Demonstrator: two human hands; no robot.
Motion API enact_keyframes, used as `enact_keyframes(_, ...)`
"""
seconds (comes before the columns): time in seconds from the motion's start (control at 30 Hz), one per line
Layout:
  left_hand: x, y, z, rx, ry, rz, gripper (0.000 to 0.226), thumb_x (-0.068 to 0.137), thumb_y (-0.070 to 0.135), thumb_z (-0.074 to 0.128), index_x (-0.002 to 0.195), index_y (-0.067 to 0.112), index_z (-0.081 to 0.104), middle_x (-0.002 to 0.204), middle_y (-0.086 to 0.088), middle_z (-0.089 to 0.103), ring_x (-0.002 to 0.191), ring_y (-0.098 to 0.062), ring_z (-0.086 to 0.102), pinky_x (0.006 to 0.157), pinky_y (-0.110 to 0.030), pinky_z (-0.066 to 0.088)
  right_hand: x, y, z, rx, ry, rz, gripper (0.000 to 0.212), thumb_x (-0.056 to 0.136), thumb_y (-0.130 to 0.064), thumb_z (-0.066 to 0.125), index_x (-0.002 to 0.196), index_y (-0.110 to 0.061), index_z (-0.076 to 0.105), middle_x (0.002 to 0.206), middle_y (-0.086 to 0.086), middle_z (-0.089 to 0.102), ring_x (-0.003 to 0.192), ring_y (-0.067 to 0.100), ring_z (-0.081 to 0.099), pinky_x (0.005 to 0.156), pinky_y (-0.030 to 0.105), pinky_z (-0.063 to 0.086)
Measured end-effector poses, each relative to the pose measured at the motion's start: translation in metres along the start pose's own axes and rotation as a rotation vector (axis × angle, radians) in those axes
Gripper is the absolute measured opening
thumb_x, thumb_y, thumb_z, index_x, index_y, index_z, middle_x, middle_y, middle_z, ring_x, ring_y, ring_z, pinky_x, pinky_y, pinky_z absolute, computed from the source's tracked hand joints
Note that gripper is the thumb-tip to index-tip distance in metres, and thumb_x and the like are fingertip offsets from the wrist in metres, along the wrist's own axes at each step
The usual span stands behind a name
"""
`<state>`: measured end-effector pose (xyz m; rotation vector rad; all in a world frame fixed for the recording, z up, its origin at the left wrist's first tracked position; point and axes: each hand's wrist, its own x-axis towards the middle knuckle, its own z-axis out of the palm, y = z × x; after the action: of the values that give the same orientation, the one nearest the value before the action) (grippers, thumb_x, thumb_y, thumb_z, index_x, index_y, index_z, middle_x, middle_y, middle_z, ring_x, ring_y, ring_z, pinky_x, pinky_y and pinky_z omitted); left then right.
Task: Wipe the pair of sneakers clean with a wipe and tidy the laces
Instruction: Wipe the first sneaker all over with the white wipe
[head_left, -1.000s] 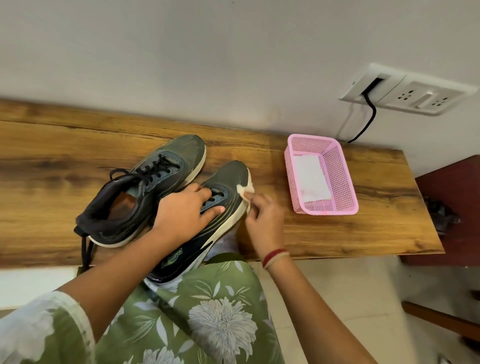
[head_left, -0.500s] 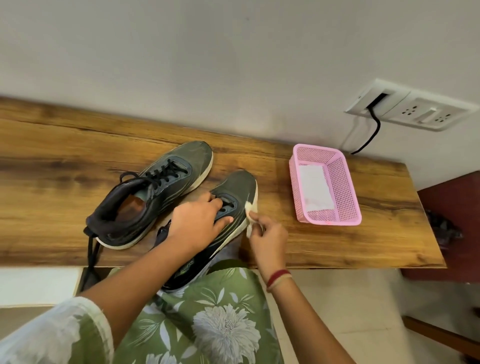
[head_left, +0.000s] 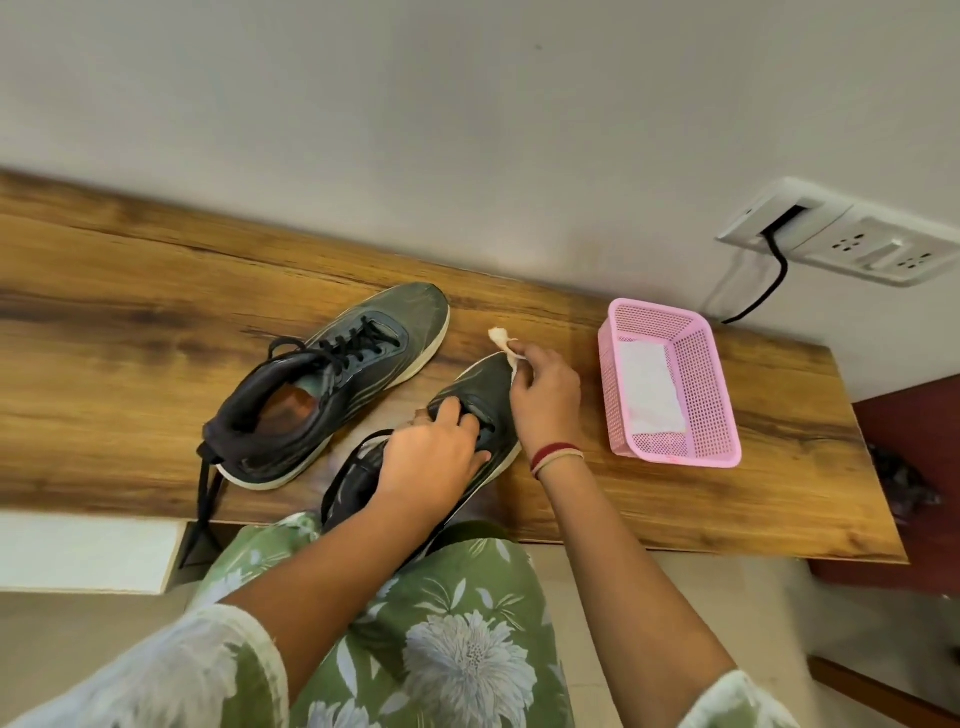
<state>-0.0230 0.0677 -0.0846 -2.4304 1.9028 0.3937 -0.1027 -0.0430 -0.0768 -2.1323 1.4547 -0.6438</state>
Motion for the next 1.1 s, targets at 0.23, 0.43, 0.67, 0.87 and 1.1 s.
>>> enact_keyframes(0.23,-0.002,0.002,0.0,0.013,0.014,0.009,0.042,0.097,0.048,0.036,0.123,0.015,0.046,0.125,-0.006,0.043,0.105,-0.027,0.055,0.067,-0.031,0.037,-0.013,-0.003,0.009,-0.171,-0.28,-0.365,0.037,0.084,0.004,0.05,0.115,-0.01,0.065,0.12,0.007,0.063,0.11,0.02,0.057,0.095,0.02,0.037)
enact_keyframes(0.43,-0.002,0.004,0.001,-0.025,-0.02,0.017,0.045,0.099,0.044,0.035,0.128,0.01,0.041,0.134,-0.01,0.037,0.121,-0.036,0.046,0.085,-0.038,0.044,0.006,-0.003,-0.001,0.464,-0.096,0.166,0.029,0.085,0.004,0.058,0.104,-0.014,0.069,0.101,-0.001,0.068,0.087,0.001,0.059,0.082,0.022,0.049)
enact_keyframes(0.67,-0.001,0.007,0.002,0.001,-0.034,0.006,0.046,0.1,0.039,0.035,0.132,0.005,0.039,0.14,-0.014,0.034,0.123,-0.041,0.045,0.09,-0.042,0.044,0.003,-0.004,0.002,-0.139,-0.308,-0.238,0.033,0.087,0.001,0.054,0.113,-0.014,0.067,0.117,0.005,0.064,0.107,0.018,0.058,0.095,0.022,0.038)
enact_keyframes(0.87,-0.007,-0.002,-0.024,-0.39,-0.012,-0.034,0.056,0.085,0.048,0.059,0.124,0.018,0.031,0.121,-0.006,0.052,0.108,-0.029,0.056,0.077,-0.036,0.046,0.003,-0.019,-0.001,0.675,-0.282,0.256,0.022,0.084,0.004,0.06,0.1,-0.006,0.068,0.099,0.007,0.07,0.084,0.008,0.063,0.078,0.021,0.051)
enact_keyframes(1.1,-0.036,-0.054,-0.03,-0.488,-0.274,-0.233,0.119,0.053,0.081,0.064,0.142,0.016,0.021,0.134,-0.005,0.05,0.119,-0.026,0.052,0.092,-0.036,0.046,0.021,-0.007,-0.039,1.345,-0.07,0.677,0.036,0.09,0.001,0.051,0.125,-0.005,0.052,0.108,0.009,0.063,0.09,0.019,0.063,0.069,0.03,0.055)
